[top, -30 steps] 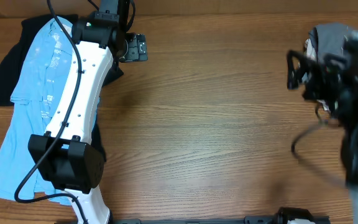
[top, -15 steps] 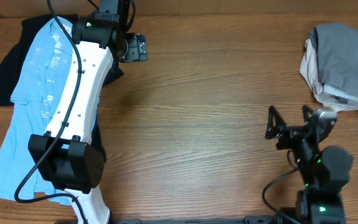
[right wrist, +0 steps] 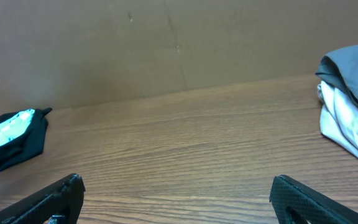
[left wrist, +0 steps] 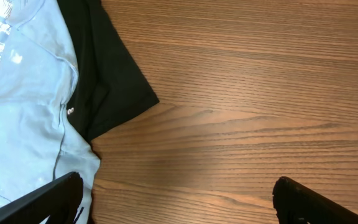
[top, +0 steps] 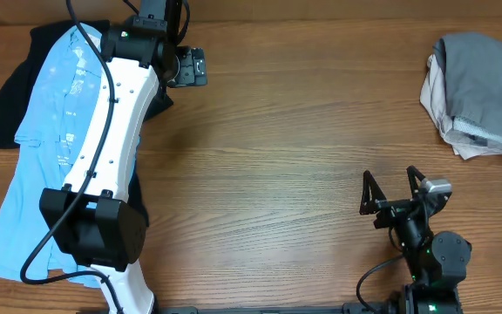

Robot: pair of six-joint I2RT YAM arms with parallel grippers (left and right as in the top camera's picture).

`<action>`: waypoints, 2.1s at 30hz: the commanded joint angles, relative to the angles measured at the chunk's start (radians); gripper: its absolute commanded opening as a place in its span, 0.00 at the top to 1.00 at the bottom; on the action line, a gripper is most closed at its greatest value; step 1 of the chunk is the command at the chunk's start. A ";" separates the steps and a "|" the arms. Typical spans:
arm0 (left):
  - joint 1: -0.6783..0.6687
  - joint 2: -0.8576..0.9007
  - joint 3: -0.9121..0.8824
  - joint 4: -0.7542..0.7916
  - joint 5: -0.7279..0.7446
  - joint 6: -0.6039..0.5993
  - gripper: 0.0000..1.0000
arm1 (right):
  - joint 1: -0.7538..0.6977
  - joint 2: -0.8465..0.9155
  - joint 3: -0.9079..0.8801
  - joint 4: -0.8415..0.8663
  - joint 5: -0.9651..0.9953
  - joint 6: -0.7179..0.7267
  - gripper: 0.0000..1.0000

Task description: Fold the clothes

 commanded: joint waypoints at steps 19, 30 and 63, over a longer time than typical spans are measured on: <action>0.005 0.009 -0.005 0.003 0.005 -0.014 0.00 | 0.007 -0.254 -0.082 -0.050 0.003 -0.003 0.00; 0.005 0.009 -0.005 0.003 0.005 -0.014 0.00 | 0.012 -0.256 -0.082 -0.073 0.003 -0.003 0.00; -0.052 -0.164 -0.021 0.230 0.009 -0.030 0.00 | 0.012 -0.256 -0.082 -0.073 0.003 -0.003 0.00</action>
